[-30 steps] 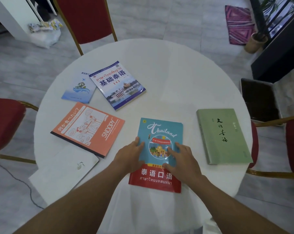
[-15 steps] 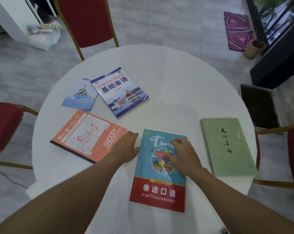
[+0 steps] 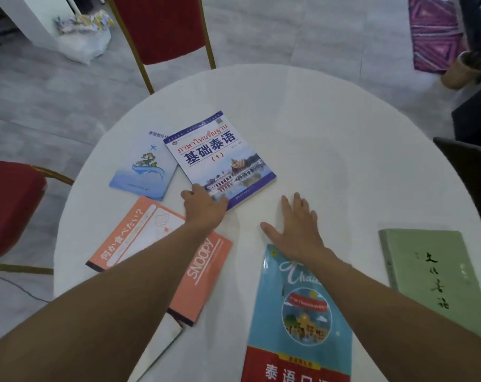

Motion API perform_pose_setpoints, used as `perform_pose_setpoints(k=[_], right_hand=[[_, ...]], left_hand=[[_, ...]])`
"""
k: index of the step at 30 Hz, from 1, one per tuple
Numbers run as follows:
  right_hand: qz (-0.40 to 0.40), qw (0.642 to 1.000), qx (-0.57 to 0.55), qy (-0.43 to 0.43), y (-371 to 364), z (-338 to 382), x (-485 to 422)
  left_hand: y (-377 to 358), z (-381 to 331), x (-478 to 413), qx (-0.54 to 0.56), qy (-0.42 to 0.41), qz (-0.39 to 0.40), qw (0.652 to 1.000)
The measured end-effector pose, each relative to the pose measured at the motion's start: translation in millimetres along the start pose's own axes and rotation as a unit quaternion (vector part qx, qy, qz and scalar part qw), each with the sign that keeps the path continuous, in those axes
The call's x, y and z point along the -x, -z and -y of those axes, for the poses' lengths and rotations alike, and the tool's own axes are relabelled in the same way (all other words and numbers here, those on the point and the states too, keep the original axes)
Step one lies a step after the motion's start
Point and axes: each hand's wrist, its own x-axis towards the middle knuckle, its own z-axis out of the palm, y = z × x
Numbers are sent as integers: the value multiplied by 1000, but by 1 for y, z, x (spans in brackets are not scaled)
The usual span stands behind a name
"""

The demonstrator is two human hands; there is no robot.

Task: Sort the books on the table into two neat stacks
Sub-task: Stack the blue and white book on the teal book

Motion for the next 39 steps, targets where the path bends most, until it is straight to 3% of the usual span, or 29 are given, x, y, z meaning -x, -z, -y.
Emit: perform_pose_setpoints(k=[5,9,15,20,23,26,29,32,34,39], right_hand=[[-78,994,82,-6,-36,1,0],[-128,985,112,-7,-45,-1,-3],[-134,984,121,-9,-49,-3,-6],[-77,992,103,-15,-41,-6,-6],[-77,997,-14,7,-22,-8,-4],[-159,957,-241,-28,9,-6,9],[-73,910,-393,-107,36,7,18],[49,811,-548,-198,55,10,24],[90,776,-587,-212,63,5,39],[53,801,-555,-216,49,-23,91]], left_hand=[[-8,-16,-30,61,144,-68,985],[-12,-20,-42,64,204,-79,974],[-17,-22,-40,146,147,-59,977],[-7,-24,-24,366,121,7,923],[7,-24,-15,438,117,46,890],[19,-21,-1,463,98,77,877],[27,-17,21,445,68,131,883],[29,-12,49,426,46,199,881],[29,-8,70,398,33,245,884],[13,10,124,252,5,289,923]])
